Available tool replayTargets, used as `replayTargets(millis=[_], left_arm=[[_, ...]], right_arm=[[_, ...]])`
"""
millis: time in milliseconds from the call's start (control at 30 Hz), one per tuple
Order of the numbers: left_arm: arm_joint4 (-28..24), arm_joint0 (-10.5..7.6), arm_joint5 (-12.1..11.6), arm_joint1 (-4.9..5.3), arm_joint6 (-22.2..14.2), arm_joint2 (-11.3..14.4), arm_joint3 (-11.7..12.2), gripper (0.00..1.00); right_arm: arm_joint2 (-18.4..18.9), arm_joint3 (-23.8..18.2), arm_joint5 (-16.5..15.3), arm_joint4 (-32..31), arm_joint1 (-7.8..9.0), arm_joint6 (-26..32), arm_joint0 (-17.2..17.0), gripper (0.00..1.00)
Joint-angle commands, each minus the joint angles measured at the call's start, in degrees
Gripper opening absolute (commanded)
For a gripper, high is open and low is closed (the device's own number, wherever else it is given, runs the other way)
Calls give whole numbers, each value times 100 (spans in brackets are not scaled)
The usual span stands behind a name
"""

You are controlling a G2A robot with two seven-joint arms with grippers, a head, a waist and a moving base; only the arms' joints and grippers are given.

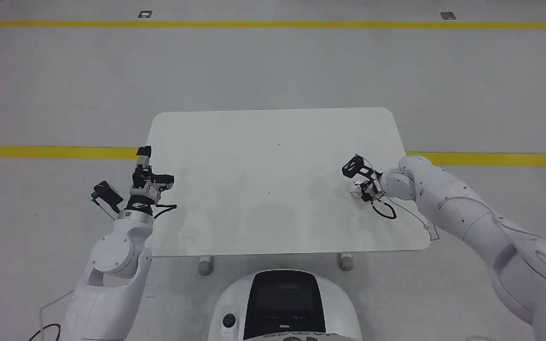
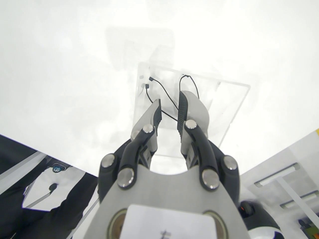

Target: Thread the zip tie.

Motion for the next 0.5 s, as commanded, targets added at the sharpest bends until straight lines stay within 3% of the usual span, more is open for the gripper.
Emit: replayTargets(millis=[0, 467], left_arm=[[0, 0, 0, 0, 0, 0, 0, 100], [0, 0, 0, 0, 0, 0, 0, 100]], right_arm=[[-47, 28, 0, 30, -15, -5, 21, 17], [-79, 152, 0, 50, -75, -89, 72, 18]])
